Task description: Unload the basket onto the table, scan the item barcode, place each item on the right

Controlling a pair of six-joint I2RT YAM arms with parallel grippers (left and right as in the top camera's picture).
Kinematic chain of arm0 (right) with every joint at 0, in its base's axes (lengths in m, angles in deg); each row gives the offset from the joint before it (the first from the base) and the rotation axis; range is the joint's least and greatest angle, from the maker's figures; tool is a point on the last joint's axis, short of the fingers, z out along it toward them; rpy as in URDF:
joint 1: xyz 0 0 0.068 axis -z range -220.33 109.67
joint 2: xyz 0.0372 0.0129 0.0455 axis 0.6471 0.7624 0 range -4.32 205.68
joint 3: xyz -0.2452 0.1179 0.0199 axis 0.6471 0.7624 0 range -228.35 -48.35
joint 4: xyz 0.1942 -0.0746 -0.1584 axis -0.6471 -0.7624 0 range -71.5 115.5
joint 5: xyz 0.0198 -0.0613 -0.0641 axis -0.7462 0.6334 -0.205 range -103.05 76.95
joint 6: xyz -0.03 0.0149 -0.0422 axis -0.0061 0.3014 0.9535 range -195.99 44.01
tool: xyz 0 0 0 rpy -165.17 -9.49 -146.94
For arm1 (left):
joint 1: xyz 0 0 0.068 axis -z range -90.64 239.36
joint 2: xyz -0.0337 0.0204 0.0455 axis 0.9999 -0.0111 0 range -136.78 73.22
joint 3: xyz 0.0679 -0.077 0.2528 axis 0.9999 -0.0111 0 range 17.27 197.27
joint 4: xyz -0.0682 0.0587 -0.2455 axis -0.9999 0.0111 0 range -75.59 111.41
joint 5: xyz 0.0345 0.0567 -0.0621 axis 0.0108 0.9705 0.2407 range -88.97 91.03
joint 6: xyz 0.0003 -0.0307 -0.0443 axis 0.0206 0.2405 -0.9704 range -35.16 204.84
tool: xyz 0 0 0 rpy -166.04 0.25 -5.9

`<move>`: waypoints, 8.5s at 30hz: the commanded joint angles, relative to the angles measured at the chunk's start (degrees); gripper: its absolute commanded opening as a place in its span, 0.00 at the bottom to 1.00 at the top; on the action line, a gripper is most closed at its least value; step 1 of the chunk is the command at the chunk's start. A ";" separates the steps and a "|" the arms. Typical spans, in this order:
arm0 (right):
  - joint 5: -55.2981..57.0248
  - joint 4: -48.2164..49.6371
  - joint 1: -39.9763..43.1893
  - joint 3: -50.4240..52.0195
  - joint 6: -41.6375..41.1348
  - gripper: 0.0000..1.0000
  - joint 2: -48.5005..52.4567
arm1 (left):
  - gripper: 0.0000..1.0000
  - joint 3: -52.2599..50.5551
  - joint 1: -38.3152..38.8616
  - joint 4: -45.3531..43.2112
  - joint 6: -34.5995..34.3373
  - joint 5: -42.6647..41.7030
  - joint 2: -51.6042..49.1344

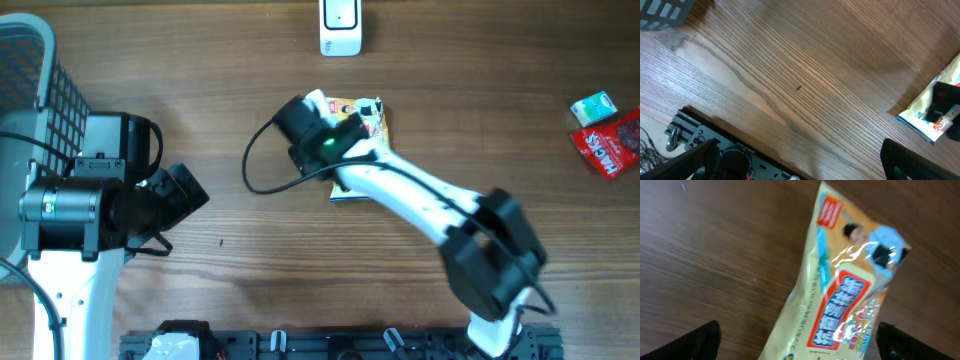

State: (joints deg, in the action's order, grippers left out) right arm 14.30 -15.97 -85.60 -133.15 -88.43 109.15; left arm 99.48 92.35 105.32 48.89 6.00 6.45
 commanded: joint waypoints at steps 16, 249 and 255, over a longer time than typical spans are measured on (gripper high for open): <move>15.74 -0.83 2.60 0.15 -6.58 1.00 13.16 | 1.00 0.02 -0.26 0.02 -0.76 -0.02 0.00; -96.37 29.79 66.58 11.30 -17.81 0.04 3.65 | 1.00 0.02 -0.26 0.02 -0.76 -0.02 0.00; -102.31 32.02 62.55 11.30 -26.73 0.04 3.63 | 1.00 0.02 -0.26 0.02 -0.76 -0.02 0.00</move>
State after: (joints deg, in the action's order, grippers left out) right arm -80.30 15.76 -20.12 -120.66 -108.00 114.92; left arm 99.48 92.35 105.32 48.89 5.83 6.45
